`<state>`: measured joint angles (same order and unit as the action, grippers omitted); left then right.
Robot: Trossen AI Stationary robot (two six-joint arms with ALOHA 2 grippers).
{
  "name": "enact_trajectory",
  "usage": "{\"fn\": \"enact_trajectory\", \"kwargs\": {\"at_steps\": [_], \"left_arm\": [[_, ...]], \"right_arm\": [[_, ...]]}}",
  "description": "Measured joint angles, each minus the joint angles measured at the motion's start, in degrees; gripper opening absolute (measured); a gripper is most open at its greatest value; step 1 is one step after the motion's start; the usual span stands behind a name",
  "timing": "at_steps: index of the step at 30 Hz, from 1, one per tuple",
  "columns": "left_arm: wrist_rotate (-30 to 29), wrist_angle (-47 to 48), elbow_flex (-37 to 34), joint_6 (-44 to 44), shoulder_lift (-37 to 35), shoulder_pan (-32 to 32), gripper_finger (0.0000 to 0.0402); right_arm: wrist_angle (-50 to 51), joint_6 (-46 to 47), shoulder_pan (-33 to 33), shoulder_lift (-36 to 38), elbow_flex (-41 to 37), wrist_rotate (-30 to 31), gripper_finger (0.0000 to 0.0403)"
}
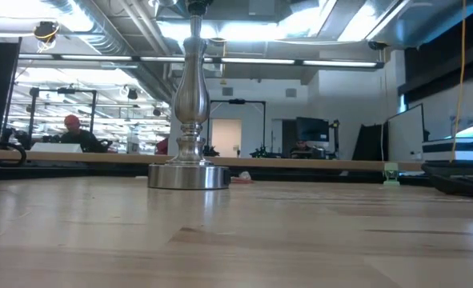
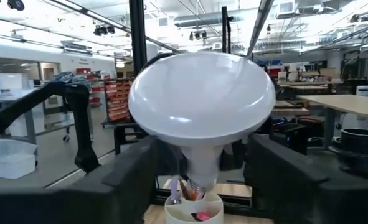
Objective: Screw lightbulb
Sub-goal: Insert the white lightbulb on the silver lamp
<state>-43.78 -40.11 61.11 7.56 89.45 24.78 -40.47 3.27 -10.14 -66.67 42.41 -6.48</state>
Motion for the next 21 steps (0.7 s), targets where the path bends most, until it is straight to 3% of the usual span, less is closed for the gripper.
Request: {"fn": "enact_trajectory", "kwargs": {"at_steps": [6,10,12,21], "left_arm": [[0.1,-0.2,0.0,-0.2,0.0,-0.5,0.0129],[0.1,0.2,0.1,-0.8,0.0,-0.7,0.0129],[0.1,0.4,0.1,-0.9,0.0,-0.8,0.0129],[0.0,1.5,0.1,-1.6,0.0,-1.2,0.0132]], "right_arm": [[-1.0,-1.5,0.0,-0.7,0.0,0.0,0.0086],[-2.9,-2.1,0.0,-1.7,0.0,0.0,0.0015],[-3.3,-2.2,0.0,-2.2,0.0,0.0,0.0007],[-5.5,-2.1,0.0,-2.8,0.0,0.9,0.0039]]}}
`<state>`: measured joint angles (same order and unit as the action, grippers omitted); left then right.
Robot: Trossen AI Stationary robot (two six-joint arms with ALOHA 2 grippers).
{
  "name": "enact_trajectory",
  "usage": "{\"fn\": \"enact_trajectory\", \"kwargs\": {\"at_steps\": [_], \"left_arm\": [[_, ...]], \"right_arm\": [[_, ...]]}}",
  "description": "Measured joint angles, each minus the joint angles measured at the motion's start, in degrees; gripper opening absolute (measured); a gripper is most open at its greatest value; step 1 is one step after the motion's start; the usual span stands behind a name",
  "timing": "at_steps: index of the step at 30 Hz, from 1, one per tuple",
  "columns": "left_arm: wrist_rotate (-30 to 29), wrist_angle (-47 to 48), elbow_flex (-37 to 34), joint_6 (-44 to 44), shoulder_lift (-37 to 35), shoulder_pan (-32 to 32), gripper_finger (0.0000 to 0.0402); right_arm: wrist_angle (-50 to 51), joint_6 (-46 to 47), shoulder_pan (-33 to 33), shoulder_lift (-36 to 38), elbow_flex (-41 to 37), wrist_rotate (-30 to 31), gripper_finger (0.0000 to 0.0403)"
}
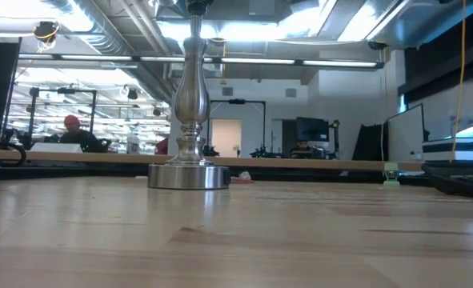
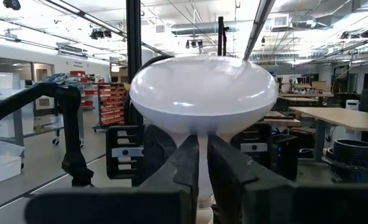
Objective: Screw lightbulb
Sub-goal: Insert the white lightbulb on the silver lamp
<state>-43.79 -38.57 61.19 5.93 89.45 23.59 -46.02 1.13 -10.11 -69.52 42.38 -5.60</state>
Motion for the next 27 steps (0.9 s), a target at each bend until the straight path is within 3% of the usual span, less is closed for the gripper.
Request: {"fn": "enact_trajectory", "kwargs": {"at_steps": [12,21,24,27], "left_arm": [[-0.1,2.4,0.0,-2.2,0.0,-0.3,0.0134],[-0.2,3.0,-0.1,-0.4,-1.3,1.3,0.0137],[-0.8,3.4,-0.1,0.9,-3.9,2.1,0.0137],[-3.1,4.4,-0.1,2.2,-6.6,2.8,0.0137]], "right_arm": [[5.3,-0.2,0.0,-5.1,6.8,-0.3,0.0039],[15.1,-0.4,0.0,-0.9,6.9,-0.7,0.0042],[21.7,-0.6,0.0,2.2,6.9,1.8,0.0066],[26.8,-1.4,0.0,5.3,6.9,4.5,0.0114]]}}
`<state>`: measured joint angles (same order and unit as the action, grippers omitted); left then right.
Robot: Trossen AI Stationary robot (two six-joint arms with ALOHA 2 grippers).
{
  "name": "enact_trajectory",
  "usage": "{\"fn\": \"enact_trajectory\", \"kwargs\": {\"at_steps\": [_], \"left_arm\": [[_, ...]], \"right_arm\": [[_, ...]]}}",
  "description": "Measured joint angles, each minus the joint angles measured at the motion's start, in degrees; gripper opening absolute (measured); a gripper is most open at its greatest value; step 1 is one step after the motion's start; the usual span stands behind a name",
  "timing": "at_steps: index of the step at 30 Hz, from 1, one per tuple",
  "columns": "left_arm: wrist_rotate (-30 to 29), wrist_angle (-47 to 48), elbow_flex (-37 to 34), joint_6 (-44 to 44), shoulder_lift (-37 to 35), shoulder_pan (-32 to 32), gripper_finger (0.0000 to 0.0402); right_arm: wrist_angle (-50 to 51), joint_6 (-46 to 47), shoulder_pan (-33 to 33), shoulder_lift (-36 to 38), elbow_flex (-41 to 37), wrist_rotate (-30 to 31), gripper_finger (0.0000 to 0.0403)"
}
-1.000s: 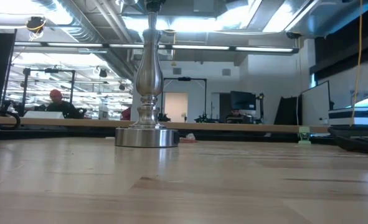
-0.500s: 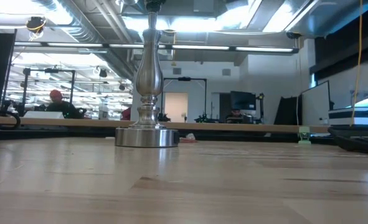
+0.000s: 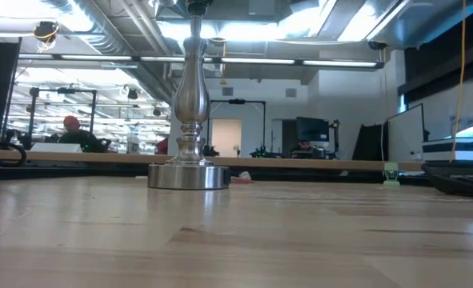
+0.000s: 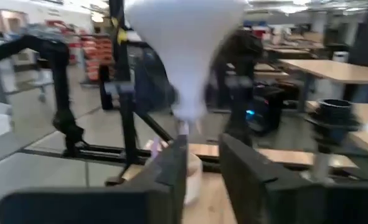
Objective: Screw lightbulb
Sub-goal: Insert the white lightbulb on the silver lamp
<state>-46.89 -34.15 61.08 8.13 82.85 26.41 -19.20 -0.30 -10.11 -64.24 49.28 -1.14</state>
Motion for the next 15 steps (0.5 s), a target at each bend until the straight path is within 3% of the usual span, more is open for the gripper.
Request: {"fn": "enact_trajectory", "kwargs": {"at_steps": [3,6,8,15], "left_arm": [[-2.0,1.6,0.0,2.1,-3.2,0.3,0.0138],[-5.0,2.0,0.0,4.6,-7.0,0.3,0.0138],[-7.6,2.0,0.1,6.6,-8.9,0.3,0.0138],[-10.5,1.9,0.1,14.2,-14.5,-1.3,0.0138]], "right_arm": [[6.0,-2.8,0.0,2.6,0.0,4.4,0.0175],[11.2,-7.8,0.1,3.1,-0.4,14.7,0.0231],[10.5,-8.2,1.5,1.5,-2.4,18.2,0.0260],[-10.8,-7.3,11.4,-13.5,-8.2,9.0,0.0300]]}}
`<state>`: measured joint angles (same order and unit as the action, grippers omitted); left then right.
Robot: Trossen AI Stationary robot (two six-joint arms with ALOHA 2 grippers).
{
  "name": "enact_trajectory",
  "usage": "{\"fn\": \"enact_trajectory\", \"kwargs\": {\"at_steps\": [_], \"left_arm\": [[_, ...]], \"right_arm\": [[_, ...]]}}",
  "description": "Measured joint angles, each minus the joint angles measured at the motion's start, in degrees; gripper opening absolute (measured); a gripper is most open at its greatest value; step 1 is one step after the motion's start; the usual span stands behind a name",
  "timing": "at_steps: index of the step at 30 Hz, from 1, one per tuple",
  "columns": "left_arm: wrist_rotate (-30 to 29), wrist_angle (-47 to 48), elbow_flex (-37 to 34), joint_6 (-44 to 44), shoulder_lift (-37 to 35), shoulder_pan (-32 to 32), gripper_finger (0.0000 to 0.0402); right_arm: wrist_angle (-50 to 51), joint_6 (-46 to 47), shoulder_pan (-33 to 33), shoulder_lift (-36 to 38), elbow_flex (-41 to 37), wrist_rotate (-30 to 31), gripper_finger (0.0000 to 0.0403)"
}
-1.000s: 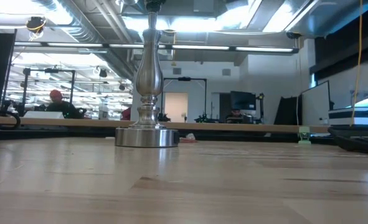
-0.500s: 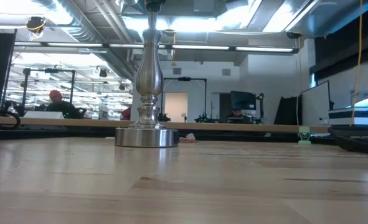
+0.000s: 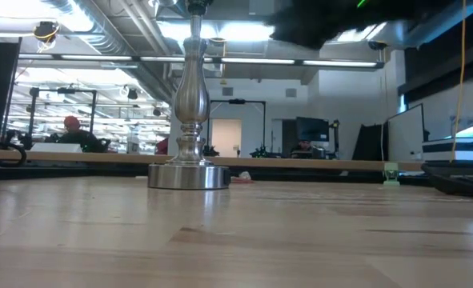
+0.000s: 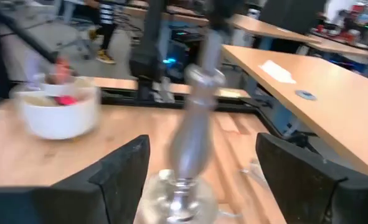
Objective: Screw lightbulb
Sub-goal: Insert the white lightbulb on the silver lamp
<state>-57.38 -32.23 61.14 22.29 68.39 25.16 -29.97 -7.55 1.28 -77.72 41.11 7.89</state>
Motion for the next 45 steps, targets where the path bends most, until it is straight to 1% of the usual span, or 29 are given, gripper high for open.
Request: {"fn": "enact_trajectory", "kwargs": {"at_steps": [3,6,10,13,18,23,25,28,32,37,42,45], "left_arm": [[-1.6,0.1,0.0,2.6,-1.1,-1.0,0.0138],[-3.3,0.4,0.0,5.1,-1.3,-2.1,0.0138],[-3.8,0.4,0.0,6.9,-1.3,-2.9,0.0138],[-4.5,0.4,0.0,7.8,-1.3,-2.9,0.0138],[-5.9,0.4,0.0,8.2,-1.3,-2.9,0.0138],[-5.1,0.8,0.0,6.7,-2.0,-2.9,0.0138],[-2.6,2.4,-0.1,5.3,-3.4,-2.9,0.0138],[0.7,5.7,-0.6,1.6,-5.6,-2.6,0.0138],[1.0,6.6,-3.4,-0.1,-6.3,-3.6,0.0138],[0.8,6.0,-3.9,-0.7,-6.6,-3.6,0.0138],[0.2,8.3,-4.0,-2.8,-6.5,-3.5,0.0138],[-0.5,8.6,-4.0,-4.8,-5.7,-4.0,0.0138]], "right_arm": [[-7.8,1.3,3.8,-9.5,1.8,-4.2,0.0300],[-13.2,3.5,5.7,-17.6,6.2,-9.2,0.0300],[-13.4,4.2,6.7,-26.0,12.4,-14.5,0.0301],[-13.6,4.1,7.1,-29.1,16.1,-16.5,0.0301],[-13.6,4.1,7.1,-31.6,20.2,-16.5,0.0301],[-13.9,3.9,7.0,-33.2,23.1,-16.5,0.0295],[-13.4,4.1,7.0,-33.3,23.2,-16.5,0.0281],[-13.7,4.4,7.0,-33.2,23.2,-16.5,0.0251],[-13.5,4.6,7.0,-33.2,23.2,-16.2,0.0208],[-13.4,4.7,6.5,-33.2,23.2,-16.1,0.0142],[-13.5,4.0,6.1,-33.1,23.2,-16.5,0.0141],[-13.6,3.5,5.0,-33.1,23.4,-15.0,0.0141]]}}
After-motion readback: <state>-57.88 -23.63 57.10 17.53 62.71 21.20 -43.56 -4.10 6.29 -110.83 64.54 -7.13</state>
